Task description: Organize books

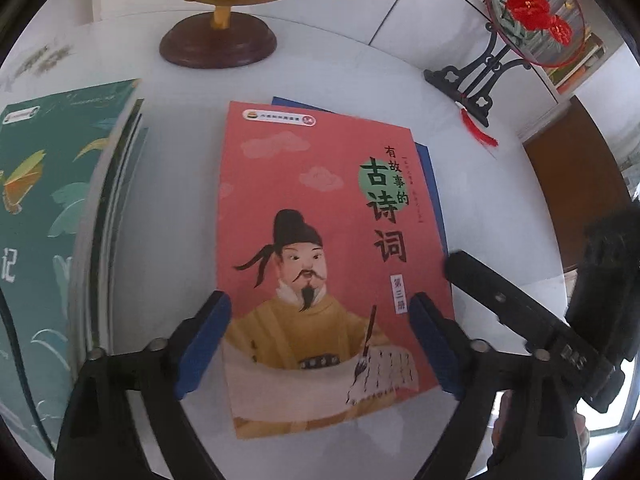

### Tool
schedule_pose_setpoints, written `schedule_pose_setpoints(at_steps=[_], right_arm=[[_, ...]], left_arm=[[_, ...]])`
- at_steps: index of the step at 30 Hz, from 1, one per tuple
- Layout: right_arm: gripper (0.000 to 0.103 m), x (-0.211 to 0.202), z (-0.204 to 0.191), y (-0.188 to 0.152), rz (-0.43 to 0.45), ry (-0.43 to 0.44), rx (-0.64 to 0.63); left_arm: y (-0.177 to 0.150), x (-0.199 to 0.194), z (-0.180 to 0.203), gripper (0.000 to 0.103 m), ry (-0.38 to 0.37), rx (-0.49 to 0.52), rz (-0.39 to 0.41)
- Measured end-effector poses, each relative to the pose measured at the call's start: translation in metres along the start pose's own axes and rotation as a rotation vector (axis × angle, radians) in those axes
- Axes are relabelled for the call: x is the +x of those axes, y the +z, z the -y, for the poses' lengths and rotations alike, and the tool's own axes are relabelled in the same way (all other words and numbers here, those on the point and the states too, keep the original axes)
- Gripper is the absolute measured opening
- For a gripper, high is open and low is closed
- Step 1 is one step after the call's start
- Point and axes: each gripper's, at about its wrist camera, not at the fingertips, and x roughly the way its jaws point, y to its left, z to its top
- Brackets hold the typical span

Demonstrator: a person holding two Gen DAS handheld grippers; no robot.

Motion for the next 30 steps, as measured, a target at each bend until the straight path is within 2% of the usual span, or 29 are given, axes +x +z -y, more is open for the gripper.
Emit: schedule_pose_setpoints(at_steps=[2, 3, 4, 5, 6, 9, 11, 13, 14, 15, 16, 17, 18, 20, 23, 24, 27, 30], right_arm=[[0.059, 0.010, 0.003, 0.004, -0.023, 0.009, -0.006], [0.059, 0.014, 0.002, 0.007, -0.021, 0.012, -0.028], [0.059, 0.016, 0.000, 0.009, -0.014, -0.011, -0.056], [0.059, 0.018, -0.001, 0.011, -0.019, -0.014, -0.075], [0.060, 0.020, -0.001, 0.013, -0.029, -0.008, -0.086], [0.061, 0.022, 0.005, 0.016, -0.037, 0.031, -0.051], [0.062, 0.022, 0.017, 0.017, -0.055, 0.122, 0.016], [0.061, 0.021, 0.030, 0.016, -0.075, 0.210, 0.091], [0.054, 0.020, 0.038, 0.015, -0.085, 0.252, 0.126], [0.042, 0.018, 0.045, 0.013, -0.087, 0.272, 0.145], [0.037, 0.016, 0.048, 0.012, -0.086, 0.283, 0.156], [0.031, 0.012, 0.055, 0.009, -0.081, 0.305, 0.184], [0.030, 0.012, 0.059, 0.007, -0.089, 0.301, 0.195], [0.025, 0.011, 0.060, 0.001, -0.087, 0.260, 0.176], [0.025, 0.010, 0.062, -0.001, -0.084, 0.280, 0.223], [0.025, 0.009, 0.062, -0.002, -0.082, 0.288, 0.228], [0.025, 0.002, 0.058, -0.002, -0.060, 0.373, 0.237], [0.024, 0.010, 0.040, -0.012, -0.137, 0.340, 0.169]], left_arm=[[0.000, 0.003, 0.002, 0.096, 0.024, 0.009, 0.024], [0.001, 0.005, 0.001, 0.097, 0.060, 0.009, 0.027], [0.001, 0.010, -0.004, 0.097, 0.070, 0.000, 0.010], [0.002, 0.016, -0.009, 0.099, 0.056, -0.018, -0.016], [0.001, 0.013, -0.010, 0.100, 0.064, -0.009, 0.035], [0.003, 0.012, -0.012, 0.098, 0.037, -0.031, 0.037], [0.002, 0.011, -0.014, 0.090, 0.080, -0.041, 0.046], [0.002, 0.004, -0.022, 0.061, 0.114, -0.089, 0.055], [0.002, -0.005, -0.028, 0.057, 0.092, -0.131, 0.083], [0.000, -0.015, -0.033, 0.049, 0.052, -0.152, 0.114], [0.000, -0.024, -0.036, 0.040, 0.018, -0.164, 0.139], [-0.001, -0.029, -0.035, 0.038, -0.013, -0.166, 0.149], [-0.001, -0.033, -0.033, 0.037, -0.037, -0.158, 0.153], [-0.002, -0.035, -0.027, 0.037, -0.031, -0.127, 0.152], [-0.006, -0.023, -0.021, 0.037, 0.091, -0.071, 0.118], [-0.007, -0.018, -0.024, 0.037, 0.107, -0.077, 0.109], [-0.008, -0.009, -0.031, 0.028, 0.109, -0.121, 0.081], [-0.010, -0.002, -0.028, 0.028, 0.132, -0.111, 0.065]])
